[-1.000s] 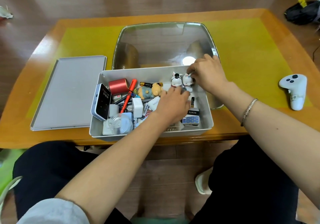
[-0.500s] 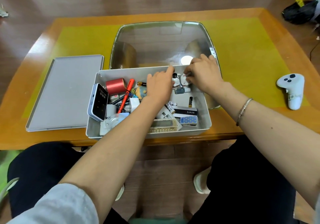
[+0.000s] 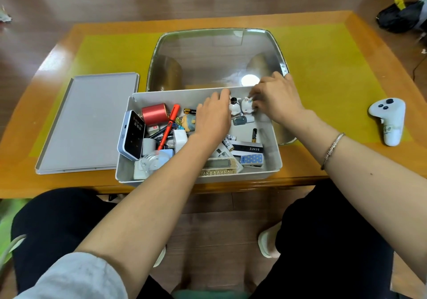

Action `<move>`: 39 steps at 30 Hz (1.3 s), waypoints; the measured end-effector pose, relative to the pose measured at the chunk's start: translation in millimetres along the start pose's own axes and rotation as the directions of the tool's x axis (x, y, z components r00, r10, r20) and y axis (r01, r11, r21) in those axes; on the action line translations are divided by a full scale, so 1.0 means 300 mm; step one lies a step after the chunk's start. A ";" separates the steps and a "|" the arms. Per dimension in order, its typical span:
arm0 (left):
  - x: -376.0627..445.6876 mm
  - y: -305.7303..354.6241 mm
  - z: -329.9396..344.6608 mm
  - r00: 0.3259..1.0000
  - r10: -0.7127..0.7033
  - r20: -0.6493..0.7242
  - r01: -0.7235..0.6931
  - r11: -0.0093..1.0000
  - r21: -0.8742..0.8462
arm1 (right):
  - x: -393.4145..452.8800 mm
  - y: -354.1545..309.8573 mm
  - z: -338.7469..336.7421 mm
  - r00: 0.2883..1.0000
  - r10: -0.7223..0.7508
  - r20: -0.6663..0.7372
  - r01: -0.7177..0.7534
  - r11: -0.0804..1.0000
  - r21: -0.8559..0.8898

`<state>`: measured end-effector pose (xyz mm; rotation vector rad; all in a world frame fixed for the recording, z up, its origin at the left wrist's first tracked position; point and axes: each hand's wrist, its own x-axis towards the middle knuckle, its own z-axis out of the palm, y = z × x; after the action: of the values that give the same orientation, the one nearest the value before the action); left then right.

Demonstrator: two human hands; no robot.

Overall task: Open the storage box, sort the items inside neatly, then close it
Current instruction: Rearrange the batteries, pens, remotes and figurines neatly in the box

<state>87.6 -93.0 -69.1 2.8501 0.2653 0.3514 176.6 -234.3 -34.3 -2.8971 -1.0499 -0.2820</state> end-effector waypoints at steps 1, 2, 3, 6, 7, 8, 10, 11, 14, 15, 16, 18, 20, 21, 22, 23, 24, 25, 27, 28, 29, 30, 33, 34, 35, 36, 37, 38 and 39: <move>-0.016 0.009 -0.004 1.000 0.005 0.001 -0.005 1.000 -0.012 | 0.000 0.001 -0.001 1.000 0.003 0.001 -0.003 1.000 0.000; -0.034 0.022 -0.005 0.999 0.028 0.021 -0.028 1.000 -0.012 | 0.000 0.000 0.000 1.000 0.004 0.002 -0.004 1.000 0.001; -0.051 0.038 -0.004 0.996 0.063 0.060 -0.062 0.998 -0.003 | 0.002 -0.004 0.000 1.000 0.005 0.006 -0.005 1.000 0.001; -0.090 0.078 0.016 0.962 0.133 0.238 -0.151 0.987 0.061 | 0.009 -0.016 0.004 1.000 0.011 0.020 -0.011 1.000 -0.003; -0.097 0.083 0.024 0.947 0.134 0.290 -0.163 0.984 0.076 | 0.011 -0.019 0.005 1.000 0.012 0.025 -0.012 1.000 -0.008; -0.100 0.086 0.031 0.935 0.134 0.327 -0.170 0.982 0.085 | 0.012 -0.022 0.008 1.000 0.011 0.027 -0.010 1.000 -0.014; -0.102 0.087 0.041 0.921 0.138 0.365 -0.184 0.978 0.094 | 0.012 -0.024 0.013 1.000 0.005 0.024 -0.005 1.000 -0.017; -0.103 0.089 0.043 0.916 0.140 0.376 -0.188 0.978 0.094 | 0.013 -0.024 0.014 1.000 0.002 0.021 -0.002 1.000 -0.017; -0.107 0.088 0.047 0.901 0.139 0.412 -0.186 0.979 0.078 | 0.020 -0.024 0.015 1.000 -0.003 0.023 0.004 1.000 -0.021; -0.109 0.087 0.049 0.894 0.143 0.424 -0.189 0.980 0.067 | 0.024 -0.023 0.014 1.000 -0.004 0.025 0.004 1.000 -0.022; -0.111 0.086 0.051 0.888 0.152 0.434 -0.196 0.979 0.058 | 0.026 -0.023 0.014 1.000 -0.004 0.026 0.004 1.000 -0.022; -0.114 0.085 0.053 0.879 0.167 0.447 -0.209 0.977 0.047 | 0.031 -0.022 0.013 1.000 -0.006 0.024 0.007 1.000 -0.010; -0.115 0.085 0.053 0.878 0.171 0.446 -0.212 0.976 0.043 | 0.034 -0.023 0.013 1.000 -0.018 0.016 0.018 1.000 0.001; -0.116 0.085 0.053 0.878 0.173 0.446 -0.213 0.976 0.042 | 0.035 -0.024 0.012 1.000 -0.023 0.014 0.023 1.000 -0.001; -0.116 0.086 0.052 0.877 0.173 0.447 -0.214 0.976 0.041 | 0.036 -0.024 0.011 1.000 -0.027 0.015 0.027 1.000 -0.006; -0.117 0.087 0.051 0.876 0.173 0.450 -0.214 0.976 0.041 | 0.037 -0.024 0.011 1.000 -0.027 0.012 0.028 1.000 -0.012; -0.117 0.087 0.051 0.874 0.173 0.454 -0.214 0.976 0.041 | 0.036 -0.024 0.012 1.000 -0.025 0.008 0.025 1.000 -0.016; -0.117 0.087 0.049 0.872 0.172 0.458 -0.213 0.976 0.039 | 0.035 -0.024 0.013 1.000 -0.020 0.004 0.020 1.000 -0.019; -0.120 0.086 0.046 0.870 0.171 0.462 -0.208 0.978 0.029 | 0.028 -0.025 0.017 1.000 -0.014 -0.003 0.014 1.000 -0.016; -0.121 0.085 0.044 0.871 0.173 0.460 -0.207 0.978 0.024 | 0.024 -0.025 0.019 1.000 -0.014 -0.006 0.014 1.000 -0.011; -0.122 0.083 0.041 0.874 0.174 0.454 -0.206 0.978 0.021 | 0.021 -0.025 0.019 1.000 -0.015 -0.008 0.015 1.000 -0.004; -0.124 0.081 0.038 0.877 0.176 0.446 -0.207 0.978 0.021 | 0.019 -0.025 0.018 1.000 -0.014 -0.010 0.014 1.000 0.003; -0.131 0.079 0.024 0.881 0.180 0.437 -0.222 0.974 0.046 | 0.021 -0.024 0.008 0.999 -0.021 -0.035 0.022 1.000 0.019; -0.135 0.078 0.019 0.884 0.178 0.433 -0.229 0.971 0.068 | 0.024 -0.025 0.005 0.998 -0.032 -0.046 0.033 0.999 0.018; -0.138 0.076 0.013 0.890 0.175 0.422 -0.236 0.967 0.096 | 0.027 -0.029 0.001 0.998 -0.048 -0.051 0.049 0.999 0.017; -0.143 0.071 0.008 0.901 0.170 0.398 -0.236 0.964 0.125 | 0.031 -0.035 -0.001 0.997 -0.068 -0.048 0.069 0.997 0.019; -0.147 0.064 0.003 0.917 0.160 0.366 -0.227 0.962 0.148 | 0.034 -0.043 -0.002 0.995 -0.088 -0.037 0.089 0.996 0.024; -0.151 0.058 -0.003 0.932 0.143 0.334 -0.207 0.964 0.165 | 0.038 -0.054 -0.002 0.994 -0.107 -0.021 0.108 0.994 0.027; -0.153 0.051 -0.008 0.942 0.119 0.314 -0.180 0.968 0.175 | 0.041 -0.064 0.001 0.992 -0.123 -0.003 0.123 0.992 0.023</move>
<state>45.5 -116.7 -72.5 3.0767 0.0224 -0.0927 173.7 -211.7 -32.5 -2.8159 -1.2250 -0.2753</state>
